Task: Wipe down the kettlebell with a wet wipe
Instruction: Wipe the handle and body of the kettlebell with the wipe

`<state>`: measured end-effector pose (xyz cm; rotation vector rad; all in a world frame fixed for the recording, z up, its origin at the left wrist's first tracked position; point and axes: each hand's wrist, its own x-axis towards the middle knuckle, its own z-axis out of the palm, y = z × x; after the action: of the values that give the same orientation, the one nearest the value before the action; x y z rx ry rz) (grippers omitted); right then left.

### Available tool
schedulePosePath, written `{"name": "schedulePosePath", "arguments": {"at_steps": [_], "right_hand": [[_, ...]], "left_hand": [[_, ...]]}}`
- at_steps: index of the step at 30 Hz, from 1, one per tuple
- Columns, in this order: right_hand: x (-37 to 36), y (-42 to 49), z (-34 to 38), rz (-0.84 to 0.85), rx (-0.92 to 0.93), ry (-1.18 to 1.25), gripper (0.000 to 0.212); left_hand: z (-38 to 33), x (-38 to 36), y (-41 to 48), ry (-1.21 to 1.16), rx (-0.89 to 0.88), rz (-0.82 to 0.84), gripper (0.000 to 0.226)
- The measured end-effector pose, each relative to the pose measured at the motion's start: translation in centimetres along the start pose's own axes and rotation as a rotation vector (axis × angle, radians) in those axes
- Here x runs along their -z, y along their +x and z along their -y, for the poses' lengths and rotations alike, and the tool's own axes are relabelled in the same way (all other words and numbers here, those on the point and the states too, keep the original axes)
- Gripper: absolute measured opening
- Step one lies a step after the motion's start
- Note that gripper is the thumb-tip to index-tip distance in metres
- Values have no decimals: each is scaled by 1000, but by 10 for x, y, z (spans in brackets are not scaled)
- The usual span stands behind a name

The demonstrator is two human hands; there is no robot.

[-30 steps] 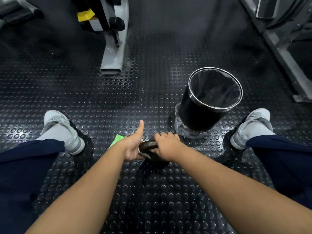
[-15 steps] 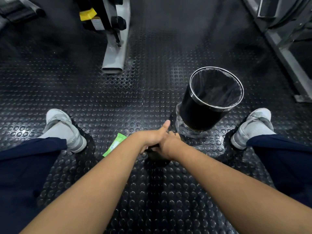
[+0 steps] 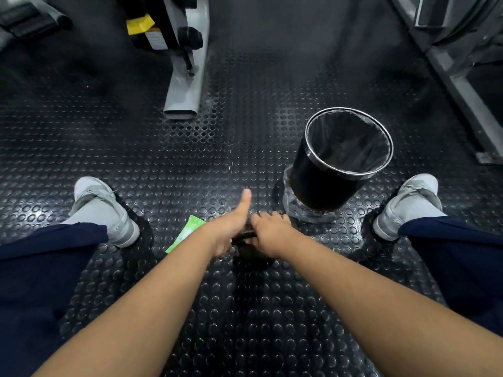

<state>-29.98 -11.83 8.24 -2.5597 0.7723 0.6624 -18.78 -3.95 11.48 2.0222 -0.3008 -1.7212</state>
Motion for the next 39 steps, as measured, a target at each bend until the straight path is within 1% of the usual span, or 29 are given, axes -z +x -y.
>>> {"name": "schedulePosePath", "arguments": {"at_steps": [1, 2, 3, 4, 5, 7, 10, 12, 13, 14, 17, 18, 20, 22, 26, 28, 29, 30, 33, 36, 38, 39], "right_hand": [[-3, 6, 1, 38, -17, 3, 61], [-5, 10, 2, 75, -32, -25, 67], [-7, 16, 5, 103, -34, -69, 73], [-10, 21, 8, 121, -28, -108, 80], [-13, 25, 9, 110, -16, -121, 84], [-29, 45, 6, 103, -8, -116, 87], [-52, 70, -7, 138, -86, -37, 93], [-41, 52, -3, 82, -119, -6, 88], [-30, 37, 1, 77, -122, 0, 83], [-17, 23, 5, 72, -109, 15, 77], [0, 1, 6, 3, -52, 18, 60], [1, -2, 6, 0, -46, 41, 54], [2, -6, 5, -4, -28, 48, 48], [3, -6, 6, -23, -12, 37, 45], [3, -6, 6, -33, 0, 17, 44], [3, -6, 6, -39, 11, 13, 45], [3, -6, 5, -38, 9, 13, 44], [2, -6, 5, -36, 8, 13, 43], [2, -6, 4, -35, 10, 5, 43], [3, -5, 5, -15, -8, 2, 45], [4, -5, 7, -3, -23, -2, 53], [4, -5, 9, 8, -28, 1, 58]], "left_hand": [[-3, -8, -5, 70, 15, -2, 102], [-6, -17, -6, 119, 24, -7, 119], [-8, -26, -7, 165, 33, -36, 131], [-9, -36, -6, 219, 16, -106, 134], [-10, -44, -5, 272, 2, -179, 132], [-16, -56, -9, 320, 17, -277, 136], [-24, -60, -7, 254, 161, -342, 145], [-17, -51, 12, 138, 229, -331, 159], [-15, -45, 18, 52, 224, -313, 163], [-15, -40, 17, -34, 204, -285, 158], [-21, -29, 7, -86, 157, -205, 111], [-19, -24, 8, -133, 162, -193, 104], [-8, -12, 16, -197, 180, -184, 105], [7, 1, 31, -289, 190, -131, 117], [34, 10, 58, -428, 181, -66, 126], [39, 11, 61, -483, 151, -44, 135], [37, 11, 55, -472, 127, -42, 139], [33, 10, 46, -474, 111, -44, 138], [20, 6, 25, -497, 60, -66, 122], [7, -5, 11, -376, 33, -91, 116], [-3, -19, 4, -297, 32, -131, 109], [-5, -25, 5, -267, 39, -149, 110]]}}
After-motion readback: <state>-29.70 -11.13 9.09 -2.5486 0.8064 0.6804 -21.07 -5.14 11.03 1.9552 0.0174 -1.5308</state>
